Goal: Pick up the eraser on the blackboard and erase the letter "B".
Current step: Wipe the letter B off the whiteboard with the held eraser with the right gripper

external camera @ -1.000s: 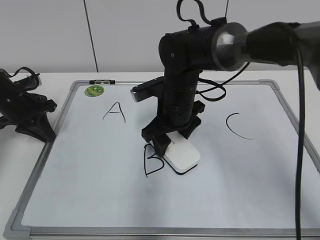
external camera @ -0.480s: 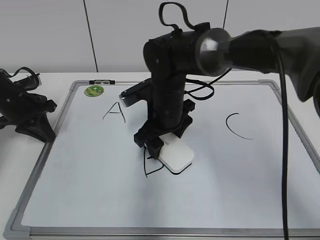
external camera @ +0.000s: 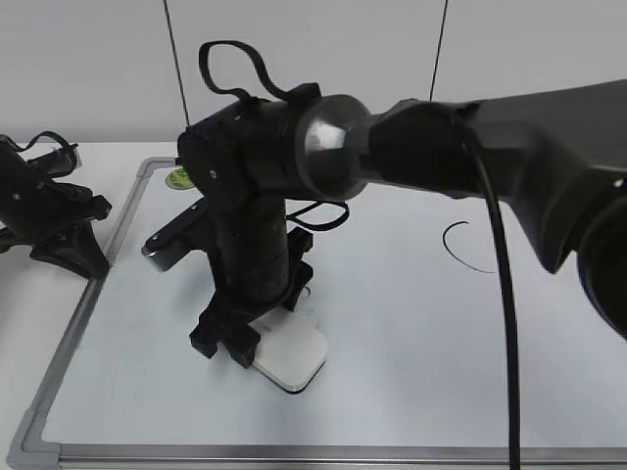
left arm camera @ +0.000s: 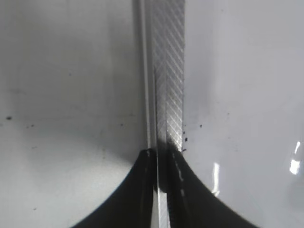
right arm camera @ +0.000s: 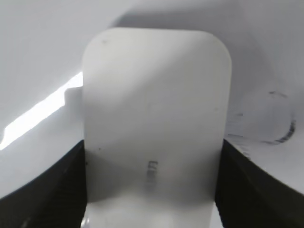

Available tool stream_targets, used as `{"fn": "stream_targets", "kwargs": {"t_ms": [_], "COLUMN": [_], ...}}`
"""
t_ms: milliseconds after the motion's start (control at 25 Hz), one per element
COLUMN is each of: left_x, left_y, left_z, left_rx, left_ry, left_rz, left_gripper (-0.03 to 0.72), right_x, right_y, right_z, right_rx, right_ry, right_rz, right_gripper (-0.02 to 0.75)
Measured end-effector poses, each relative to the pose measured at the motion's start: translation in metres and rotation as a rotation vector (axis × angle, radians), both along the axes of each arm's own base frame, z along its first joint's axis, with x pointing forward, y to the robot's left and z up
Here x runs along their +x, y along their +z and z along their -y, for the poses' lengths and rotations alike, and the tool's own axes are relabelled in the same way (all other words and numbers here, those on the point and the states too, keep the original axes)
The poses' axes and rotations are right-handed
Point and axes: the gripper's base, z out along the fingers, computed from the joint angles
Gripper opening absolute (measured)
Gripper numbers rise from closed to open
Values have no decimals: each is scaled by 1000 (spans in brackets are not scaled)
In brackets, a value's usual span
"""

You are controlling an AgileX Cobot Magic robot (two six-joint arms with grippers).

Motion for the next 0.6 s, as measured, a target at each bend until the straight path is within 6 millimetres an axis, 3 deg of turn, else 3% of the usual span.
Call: {"fn": "stream_targets", "kwargs": {"t_ms": [280, 600], "left_x": [0, 0], "left_y": [0, 0], "left_z": [0, 0], "left_rx": [0, 0], "left_ry": [0, 0], "left_rz": [0, 0], "left_gripper": [34, 34], "right_x": [-3, 8], "right_y": [0, 1], "right_z": [-2, 8], "right_rx": [-14, -32], "right_ry": [19, -17], "right_rz": [6, 18], "right_gripper": [530, 529]}}
